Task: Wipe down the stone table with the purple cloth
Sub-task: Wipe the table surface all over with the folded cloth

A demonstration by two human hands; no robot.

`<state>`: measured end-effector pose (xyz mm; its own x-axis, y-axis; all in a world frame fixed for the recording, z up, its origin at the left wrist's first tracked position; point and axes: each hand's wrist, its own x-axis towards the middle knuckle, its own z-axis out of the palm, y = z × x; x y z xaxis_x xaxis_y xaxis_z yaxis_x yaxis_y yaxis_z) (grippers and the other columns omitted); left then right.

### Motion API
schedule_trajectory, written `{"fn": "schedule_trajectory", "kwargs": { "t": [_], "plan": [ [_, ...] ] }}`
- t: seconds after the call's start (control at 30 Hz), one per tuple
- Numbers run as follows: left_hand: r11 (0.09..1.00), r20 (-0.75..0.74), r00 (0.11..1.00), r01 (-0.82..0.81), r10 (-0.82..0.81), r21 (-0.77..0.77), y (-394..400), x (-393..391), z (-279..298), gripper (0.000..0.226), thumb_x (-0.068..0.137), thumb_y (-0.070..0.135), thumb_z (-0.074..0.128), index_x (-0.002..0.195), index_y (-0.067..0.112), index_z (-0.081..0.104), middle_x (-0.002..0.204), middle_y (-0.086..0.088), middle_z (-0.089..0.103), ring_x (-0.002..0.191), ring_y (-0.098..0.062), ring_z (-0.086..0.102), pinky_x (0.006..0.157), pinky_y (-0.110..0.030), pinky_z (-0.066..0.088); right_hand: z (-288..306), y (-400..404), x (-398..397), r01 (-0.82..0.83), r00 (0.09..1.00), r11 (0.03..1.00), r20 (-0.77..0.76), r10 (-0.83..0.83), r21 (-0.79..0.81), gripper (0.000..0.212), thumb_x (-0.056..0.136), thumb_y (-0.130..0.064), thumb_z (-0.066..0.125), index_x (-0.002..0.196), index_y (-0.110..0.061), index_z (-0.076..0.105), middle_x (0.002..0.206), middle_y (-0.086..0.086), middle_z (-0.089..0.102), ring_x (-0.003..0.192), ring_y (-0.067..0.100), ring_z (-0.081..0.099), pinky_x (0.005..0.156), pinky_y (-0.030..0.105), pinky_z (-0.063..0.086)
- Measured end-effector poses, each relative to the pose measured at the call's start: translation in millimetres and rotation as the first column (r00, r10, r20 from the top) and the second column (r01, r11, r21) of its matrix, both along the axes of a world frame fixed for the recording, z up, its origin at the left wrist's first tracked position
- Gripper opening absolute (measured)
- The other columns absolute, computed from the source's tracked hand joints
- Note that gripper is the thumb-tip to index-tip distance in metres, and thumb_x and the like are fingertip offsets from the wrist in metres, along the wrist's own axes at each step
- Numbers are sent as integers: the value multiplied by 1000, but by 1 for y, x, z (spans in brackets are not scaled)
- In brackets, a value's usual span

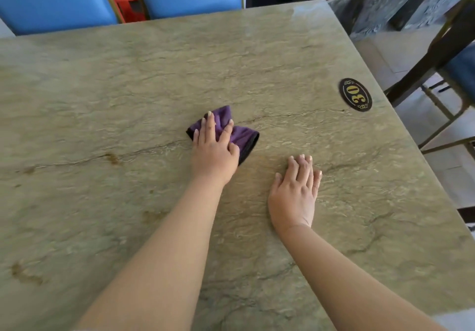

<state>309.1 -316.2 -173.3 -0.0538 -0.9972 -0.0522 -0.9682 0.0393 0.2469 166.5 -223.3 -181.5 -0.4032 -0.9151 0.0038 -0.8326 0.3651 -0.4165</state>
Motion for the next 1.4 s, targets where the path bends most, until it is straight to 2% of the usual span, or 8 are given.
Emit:
{"fn": "schedule_trajectory", "kwargs": {
  "t": [0.2,0.4,0.6,0.7,0.97,1.1,1.27,1.4],
  "plan": [
    [997,95,995,43,-37,-57,69,60,-7,71,84,73,31,138,30,49,159,-14,20,147,-29,19,119,-43,16,4,-7,62,-246,963,969,110,246,-13,53,98,-18,29,150,-13,18,160,8,5,147,20,-10,119,34,-9],
    [972,101,971,-222,215,75,26,99,-6,65,92,66,33,150,37,25,162,-9,-3,149,-24,-3,121,-43,-1,-3,-6,63,-264,965,964,8,263,35,55,98,-19,25,151,-10,13,160,9,3,147,21,-11,119,38,-9],
    [994,37,999,-34,38,-109,116,89,-13,59,91,60,37,142,32,43,157,-9,26,144,-30,25,118,-48,16,0,-5,64,-270,963,963,6,270,28,53,99,-19,27,150,-9,18,160,10,7,148,21,-7,119,39,-9],
    [993,15,998,64,-62,-101,172,91,-15,58,92,62,33,144,35,40,159,-3,23,147,-25,18,118,-45,15,1,-1,65,-296,955,955,13,296,25,52,99,-19,28,151,-12,20,160,6,9,148,18,-6,119,38,-10],
    [985,-355,932,12,-73,-172,155,127,7,52,96,37,37,143,15,43,148,-1,44,135,-16,41,114,-34,31,15,33,96,-363,883,927,285,374,-94,47,93,-3,38,138,-12,46,148,1,37,143,17,20,120,32,5],
    [980,-190,981,-70,34,-188,154,154,3,56,95,39,34,146,19,37,152,1,39,136,-21,41,108,-41,36,28,55,118,-487,836,859,203,510,-156,47,93,-13,42,140,-14,44,139,6,44,131,24,35,112,38,29],
    [973,40,977,-207,212,-103,157,198,-8,56,100,38,37,151,19,25,159,2,22,148,-19,16,119,-49,11,15,69,134,-731,677,679,-57,734,69,66,92,-60,31,150,-35,15,161,8,5,147,26,-8,120,40,-2],
    [966,44,969,-235,241,-110,162,209,-18,64,97,50,20,151,17,27,160,2,20,148,-16,12,120,-43,9,9,37,137,-650,760,758,56,648,47,58,95,-41,39,150,-30,22,161,1,4,147,17,-8,119,30,-4]
  ]
}}
